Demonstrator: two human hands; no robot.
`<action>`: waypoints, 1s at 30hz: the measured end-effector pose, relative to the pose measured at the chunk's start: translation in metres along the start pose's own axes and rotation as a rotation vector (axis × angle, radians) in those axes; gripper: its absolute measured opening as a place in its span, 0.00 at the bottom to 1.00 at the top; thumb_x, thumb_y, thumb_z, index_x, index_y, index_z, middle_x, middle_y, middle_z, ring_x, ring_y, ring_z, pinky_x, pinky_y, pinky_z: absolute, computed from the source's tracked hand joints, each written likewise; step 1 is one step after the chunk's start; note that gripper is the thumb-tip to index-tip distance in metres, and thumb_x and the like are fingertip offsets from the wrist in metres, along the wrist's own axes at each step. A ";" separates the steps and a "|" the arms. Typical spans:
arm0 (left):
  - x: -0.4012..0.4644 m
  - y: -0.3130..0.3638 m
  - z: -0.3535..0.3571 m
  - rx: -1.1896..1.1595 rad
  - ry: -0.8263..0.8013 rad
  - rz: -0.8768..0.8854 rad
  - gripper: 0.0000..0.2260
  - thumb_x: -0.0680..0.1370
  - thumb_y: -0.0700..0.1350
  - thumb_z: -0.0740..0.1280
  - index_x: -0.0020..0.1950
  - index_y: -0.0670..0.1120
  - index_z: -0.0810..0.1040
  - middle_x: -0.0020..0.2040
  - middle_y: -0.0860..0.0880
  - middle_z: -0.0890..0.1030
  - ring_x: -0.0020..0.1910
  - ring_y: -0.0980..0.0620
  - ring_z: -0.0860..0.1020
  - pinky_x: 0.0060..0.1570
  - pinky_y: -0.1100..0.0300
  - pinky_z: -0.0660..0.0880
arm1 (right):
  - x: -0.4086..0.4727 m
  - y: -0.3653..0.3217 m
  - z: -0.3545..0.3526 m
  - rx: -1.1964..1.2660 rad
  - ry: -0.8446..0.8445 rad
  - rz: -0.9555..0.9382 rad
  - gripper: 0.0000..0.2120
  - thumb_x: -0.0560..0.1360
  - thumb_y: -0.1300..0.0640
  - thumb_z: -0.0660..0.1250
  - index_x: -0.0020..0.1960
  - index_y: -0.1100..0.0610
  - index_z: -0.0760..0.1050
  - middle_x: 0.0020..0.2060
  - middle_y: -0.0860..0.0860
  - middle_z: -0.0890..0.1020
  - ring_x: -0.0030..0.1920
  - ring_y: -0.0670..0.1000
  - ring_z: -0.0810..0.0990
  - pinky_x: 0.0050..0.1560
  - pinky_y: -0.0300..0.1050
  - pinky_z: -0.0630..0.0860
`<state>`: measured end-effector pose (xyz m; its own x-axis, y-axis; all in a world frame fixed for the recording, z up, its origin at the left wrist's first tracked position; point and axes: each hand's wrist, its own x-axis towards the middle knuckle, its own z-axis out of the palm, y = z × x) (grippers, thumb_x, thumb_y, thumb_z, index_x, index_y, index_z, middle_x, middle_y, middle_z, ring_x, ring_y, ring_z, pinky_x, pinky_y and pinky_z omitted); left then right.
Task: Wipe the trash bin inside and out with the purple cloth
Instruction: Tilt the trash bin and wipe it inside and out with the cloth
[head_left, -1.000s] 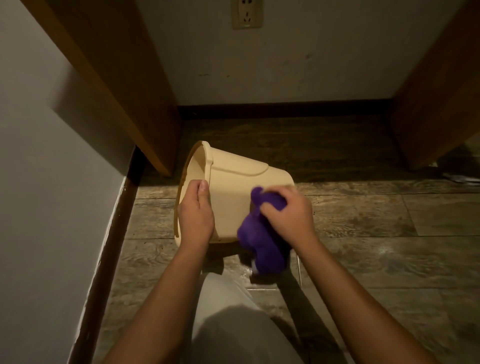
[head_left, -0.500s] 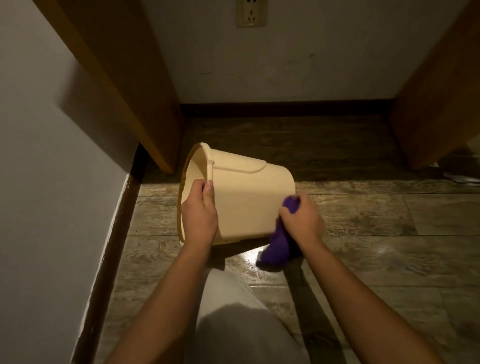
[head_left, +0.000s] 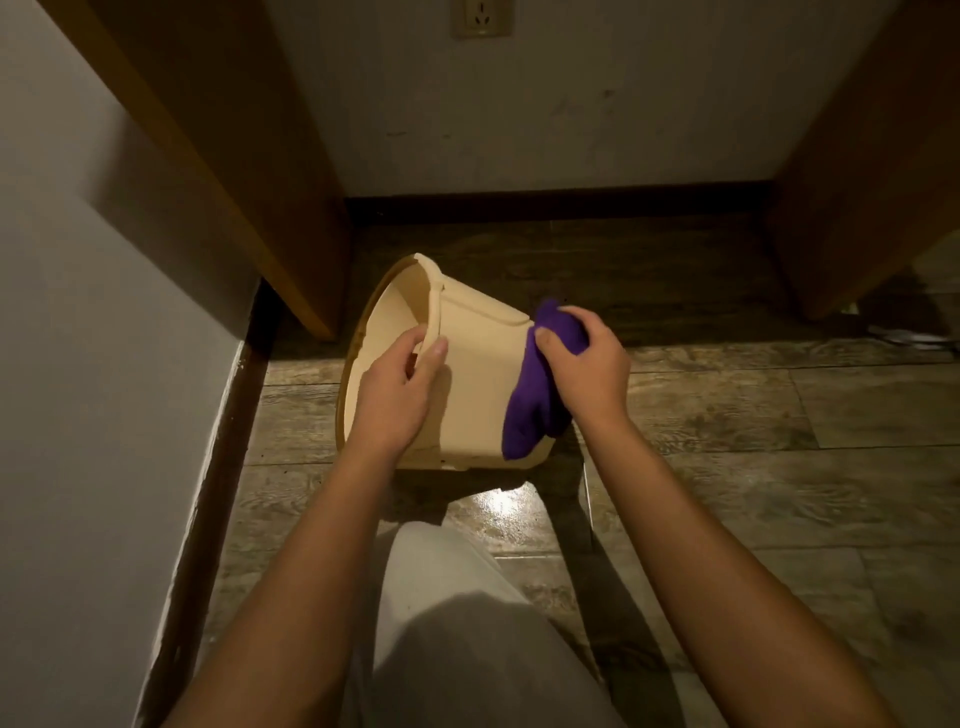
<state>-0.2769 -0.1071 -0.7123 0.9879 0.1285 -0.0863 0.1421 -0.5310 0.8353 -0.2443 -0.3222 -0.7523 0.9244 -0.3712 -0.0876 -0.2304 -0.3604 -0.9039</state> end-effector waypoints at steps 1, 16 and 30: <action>-0.003 -0.006 -0.002 0.004 -0.047 -0.009 0.18 0.81 0.62 0.62 0.69 0.58 0.75 0.54 0.63 0.79 0.52 0.64 0.76 0.44 0.62 0.73 | 0.001 0.001 0.003 0.045 0.015 0.041 0.23 0.76 0.44 0.74 0.69 0.46 0.76 0.63 0.46 0.79 0.58 0.48 0.78 0.54 0.44 0.78; -0.009 -0.017 -0.005 0.056 0.055 -0.086 0.12 0.84 0.59 0.57 0.56 0.55 0.76 0.46 0.63 0.75 0.46 0.63 0.74 0.41 0.60 0.72 | -0.017 -0.033 0.033 0.349 -0.205 -0.015 0.29 0.65 0.41 0.81 0.62 0.36 0.73 0.62 0.41 0.77 0.60 0.47 0.78 0.54 0.45 0.80; -0.028 -0.018 0.007 -0.118 0.288 -0.156 0.18 0.85 0.57 0.58 0.51 0.47 0.81 0.43 0.49 0.83 0.45 0.49 0.82 0.45 0.48 0.81 | -0.072 -0.009 0.105 0.007 -0.131 -0.281 0.27 0.75 0.37 0.67 0.71 0.42 0.65 0.65 0.49 0.74 0.60 0.49 0.77 0.50 0.40 0.79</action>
<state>-0.3070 -0.1072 -0.7286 0.8943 0.4410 -0.0755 0.2656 -0.3875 0.8828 -0.2773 -0.2028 -0.7820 0.9831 -0.1441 0.1133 0.0414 -0.4277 -0.9030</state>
